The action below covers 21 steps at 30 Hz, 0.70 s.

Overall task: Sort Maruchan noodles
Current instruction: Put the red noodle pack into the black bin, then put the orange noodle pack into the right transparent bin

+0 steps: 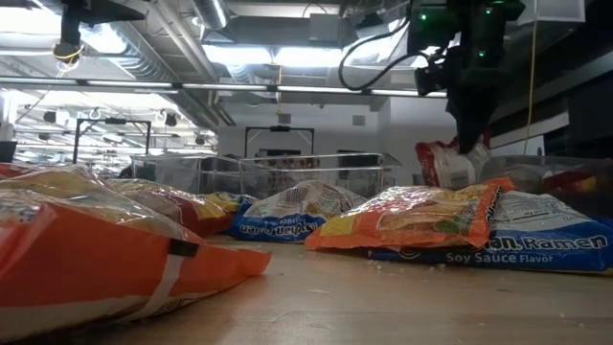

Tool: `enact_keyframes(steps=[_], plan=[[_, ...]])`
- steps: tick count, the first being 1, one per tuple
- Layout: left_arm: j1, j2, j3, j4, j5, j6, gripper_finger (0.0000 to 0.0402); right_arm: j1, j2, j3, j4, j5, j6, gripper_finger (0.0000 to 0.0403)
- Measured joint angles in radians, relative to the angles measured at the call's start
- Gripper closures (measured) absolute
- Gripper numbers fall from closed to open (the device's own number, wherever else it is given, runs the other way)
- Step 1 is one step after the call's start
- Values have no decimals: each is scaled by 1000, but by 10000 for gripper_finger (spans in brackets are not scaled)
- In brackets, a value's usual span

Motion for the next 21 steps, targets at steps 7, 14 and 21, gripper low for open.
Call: enact_keyframes(steps=[7, 14, 21], plan=[[0, 0, 0, 0, -14, 0, 261, 0, 0, 10, -8, 41, -27, 290], [0, 0, 0, 0, -14, -1, 261, 0, 0, 204, -56, 46, -70, 182], [0, 0, 0, 0, -7, -1, 261, 3, -2, 408, -29, -145, 92, 143]])
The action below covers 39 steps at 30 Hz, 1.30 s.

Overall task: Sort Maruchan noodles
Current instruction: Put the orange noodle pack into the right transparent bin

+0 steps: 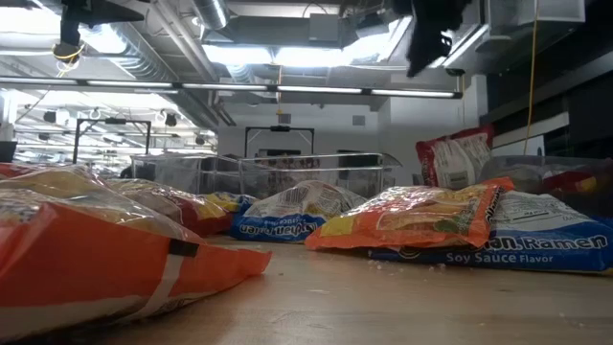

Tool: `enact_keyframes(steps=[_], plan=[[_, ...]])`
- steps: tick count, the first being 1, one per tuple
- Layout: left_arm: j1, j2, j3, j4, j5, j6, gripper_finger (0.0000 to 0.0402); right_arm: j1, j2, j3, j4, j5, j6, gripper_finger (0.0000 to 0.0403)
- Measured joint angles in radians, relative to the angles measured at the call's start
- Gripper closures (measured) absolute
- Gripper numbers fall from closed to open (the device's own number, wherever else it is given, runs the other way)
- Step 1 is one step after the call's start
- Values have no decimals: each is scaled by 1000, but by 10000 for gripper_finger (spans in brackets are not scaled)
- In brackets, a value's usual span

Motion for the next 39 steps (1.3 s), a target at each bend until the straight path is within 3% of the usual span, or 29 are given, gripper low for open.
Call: enact_keyframes(steps=[4, 11, 18, 28, 39], plan=[[0, 0, 0, 0, 8, 1, 261, 56, 0, -13, 69, -73, 163, 141], [0, 0, 0, -11, 69, 2, 260, 255, 53, -175, 259, -34, 271, 141], [0, 0, 0, -15, 80, 2, 260, 360, 186, -242, 378, -32, 318, 141], [0, 0, 0, -18, 105, 2, 260, 370, 359, -243, 322, -50, 343, 141], [0, 0, 0, -20, 131, 2, 260, 370, 407, -283, 343, -116, 336, 141]])
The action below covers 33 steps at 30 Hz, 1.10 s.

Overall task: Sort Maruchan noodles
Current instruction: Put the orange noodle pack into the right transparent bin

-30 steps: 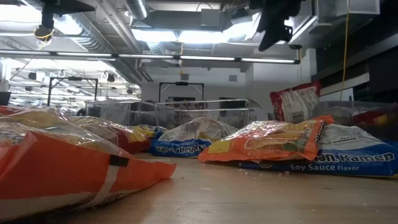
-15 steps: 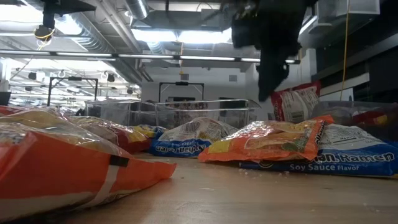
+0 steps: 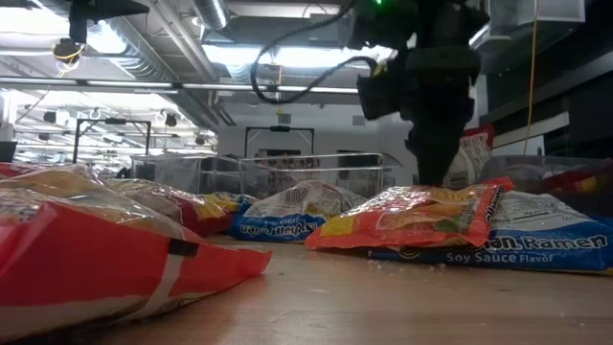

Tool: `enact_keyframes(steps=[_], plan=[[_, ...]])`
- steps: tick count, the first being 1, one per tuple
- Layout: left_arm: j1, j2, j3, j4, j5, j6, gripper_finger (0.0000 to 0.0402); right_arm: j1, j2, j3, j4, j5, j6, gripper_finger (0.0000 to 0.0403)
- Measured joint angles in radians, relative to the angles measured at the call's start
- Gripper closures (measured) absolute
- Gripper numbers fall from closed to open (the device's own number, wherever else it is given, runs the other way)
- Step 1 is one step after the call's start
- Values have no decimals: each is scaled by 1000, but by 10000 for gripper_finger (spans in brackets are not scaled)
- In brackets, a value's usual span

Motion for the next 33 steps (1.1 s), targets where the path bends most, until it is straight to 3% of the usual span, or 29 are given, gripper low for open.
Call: enact_keyframes(steps=[10, 14, 21, 33], plan=[[0, 0, 0, 0, 0, 0, 260, 0, 0, -96, 88, -128, 17, 159], [0, 0, 0, 0, 0, 0, 260, 0, 0, -96, 99, -128, -13, 224], [0, 0, 0, -10, 0, 1, 260, 0, 0, -96, 102, -137, -50, 388], [0, 0, 0, -17, 0, 0, 260, 0, -39, -8, 54, -191, -62, 402]])
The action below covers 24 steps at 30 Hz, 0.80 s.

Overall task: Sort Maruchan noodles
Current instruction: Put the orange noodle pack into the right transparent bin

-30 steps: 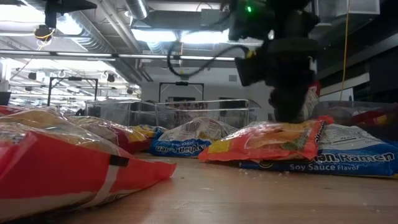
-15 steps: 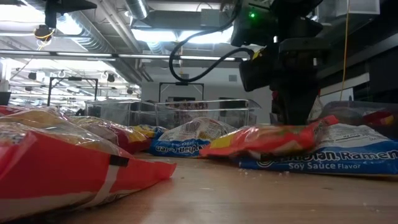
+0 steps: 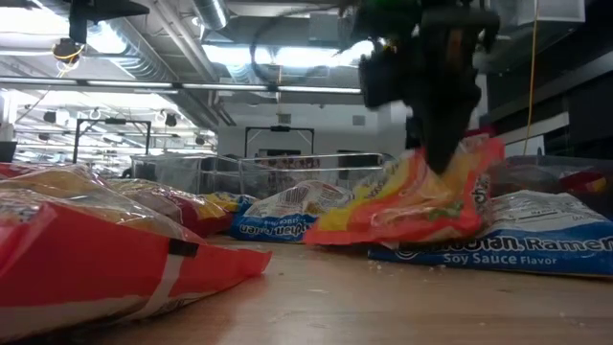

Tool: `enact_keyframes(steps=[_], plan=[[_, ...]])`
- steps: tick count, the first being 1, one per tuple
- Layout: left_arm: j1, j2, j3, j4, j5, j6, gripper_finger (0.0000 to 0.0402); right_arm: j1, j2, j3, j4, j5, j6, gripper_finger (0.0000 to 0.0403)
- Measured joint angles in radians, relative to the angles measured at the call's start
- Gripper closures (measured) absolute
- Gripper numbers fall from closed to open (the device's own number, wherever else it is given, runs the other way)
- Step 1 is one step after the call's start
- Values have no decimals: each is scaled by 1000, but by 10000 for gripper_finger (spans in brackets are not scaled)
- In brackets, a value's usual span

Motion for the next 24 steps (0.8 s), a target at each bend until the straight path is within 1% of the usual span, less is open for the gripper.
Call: enact_keyframes(steps=[5, 8, 15, 20, 24], plan=[[0, 0, 0, -1, 1, 0, 260, 0, -22, 80, -62, -31, -42, 402], [0, 0, 0, -1, 0, 0, 260, -5, -41, 122, -75, -33, -54, 403], [0, 0, 0, -4, 0, 0, 260, -71, -57, 236, -118, -24, -86, 403], [0, 0, 0, -6, 1, 0, 260, -151, -58, 335, -116, 42, -119, 403], [0, 0, 0, -6, 1, 1, 260, -230, -58, 401, -115, 158, -106, 403]])
